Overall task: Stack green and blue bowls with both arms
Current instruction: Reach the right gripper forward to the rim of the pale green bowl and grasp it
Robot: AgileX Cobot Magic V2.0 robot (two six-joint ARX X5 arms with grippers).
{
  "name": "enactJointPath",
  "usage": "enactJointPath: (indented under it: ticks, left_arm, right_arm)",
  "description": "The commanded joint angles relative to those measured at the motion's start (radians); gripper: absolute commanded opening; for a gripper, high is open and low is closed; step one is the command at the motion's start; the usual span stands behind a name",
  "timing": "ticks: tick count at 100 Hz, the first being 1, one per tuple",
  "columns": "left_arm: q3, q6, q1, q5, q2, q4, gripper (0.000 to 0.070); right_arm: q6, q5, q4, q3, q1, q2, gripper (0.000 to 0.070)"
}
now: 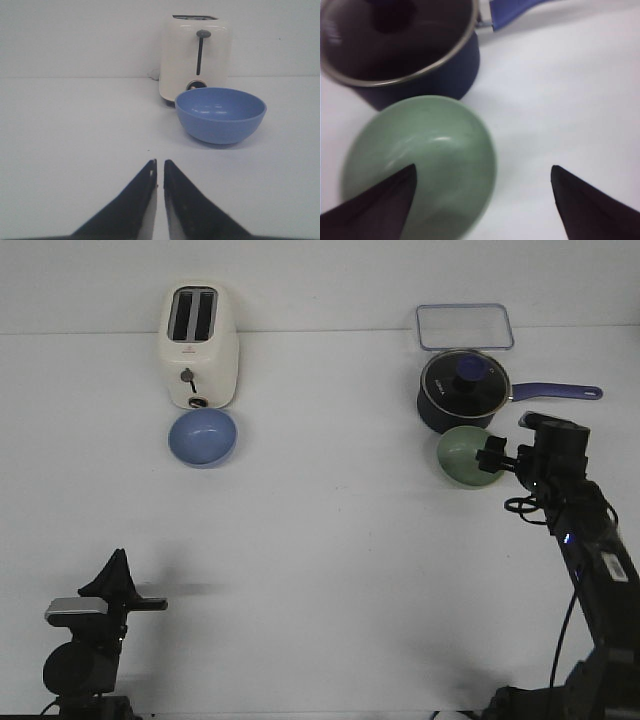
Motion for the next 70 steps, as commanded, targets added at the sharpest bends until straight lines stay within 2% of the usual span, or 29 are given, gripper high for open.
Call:
enactJointPath:
  ticks: [1,9,20,23,29,36,39,52,70]
  left_arm:
    - [-0.019,0.000,0.001,-0.001,-0.002,0.011,0.0014]
    - [-0.019,0.000,0.001,-0.001,-0.002,0.011,0.0014]
    - [-0.019,0.000,0.001,-0.001,-0.002,0.011,0.0014]
    - [-0.019,0.000,0.001,-0.001,-0.002,0.011,0.0014]
    - [-0.019,0.000,0.001,-0.001,-0.002,0.011,0.0015]
    - [-0.019,0.000,0.001,-0.001,-0.002,0.011,0.0014]
    - [-0.019,0.000,0.001,-0.001,-0.002,0.011,0.0014]
    - [-0.019,0.000,0.001,-0.001,-0.002,0.010,0.0014]
    - [-0.019,0.000,0.001,-0.001,-0.002,0.010,0.0014]
  right_arm:
    - [-0.016,-0.003,0.003,0.050,-0.008,0.086,0.0560]
    - [-0.016,-0.005,0.003,0.087,-0.013,0.163,0.0556]
    - [-0.016,-0.046,-0.001,0.123,-0.017,0.245,0.0515]
    - [-0.016,-0.056,0.000,0.128,-0.017,0.262,0.0486]
    - [-0.016,-0.057,0.002,0.134,-0.017,0.286,0.0344]
    - [-0.017,-0.056,0.002,0.134,-0.017,0.296,0.0088]
    - [-0.020,-0.057,0.002,0.134,-0.017,0.297,0.0001]
    - [-0.020,-0.064,-0.005,0.140,-0.023,0.291,0.0000]
    - [-0.039,-0.146,-0.078,0.149,-0.039,0.193,0.0000]
